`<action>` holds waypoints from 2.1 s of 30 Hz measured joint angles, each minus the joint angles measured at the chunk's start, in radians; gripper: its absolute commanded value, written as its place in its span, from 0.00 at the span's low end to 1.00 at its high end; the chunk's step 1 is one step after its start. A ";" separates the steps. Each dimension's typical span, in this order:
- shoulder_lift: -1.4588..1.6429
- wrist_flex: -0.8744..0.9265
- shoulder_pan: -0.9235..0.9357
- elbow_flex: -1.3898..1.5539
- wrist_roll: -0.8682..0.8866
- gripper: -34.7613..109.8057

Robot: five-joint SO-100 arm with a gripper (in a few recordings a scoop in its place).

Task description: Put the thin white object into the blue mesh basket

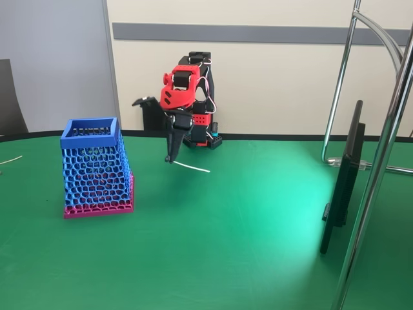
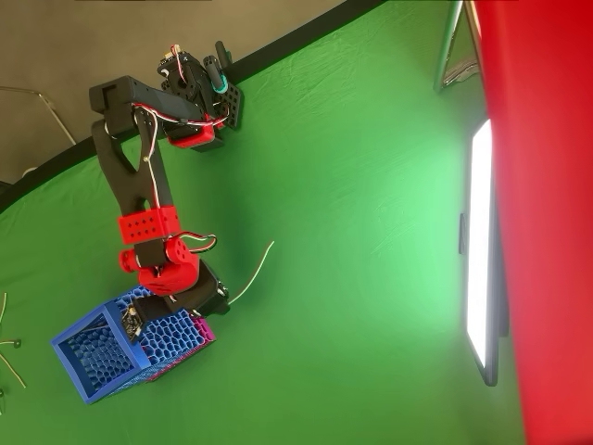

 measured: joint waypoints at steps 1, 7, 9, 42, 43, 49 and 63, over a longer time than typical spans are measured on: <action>0.032 -0.077 0.011 0.020 -0.017 0.24; 0.158 -0.426 0.072 0.110 -0.081 0.24; 0.190 -0.508 0.087 0.129 -0.109 0.24; 0.339 -1.318 0.356 0.488 -0.738 0.24; 0.339 -1.318 0.367 0.491 -0.738 0.24; 0.337 -1.318 0.428 0.528 -0.693 0.25; 0.255 -0.877 0.419 0.463 -0.311 0.31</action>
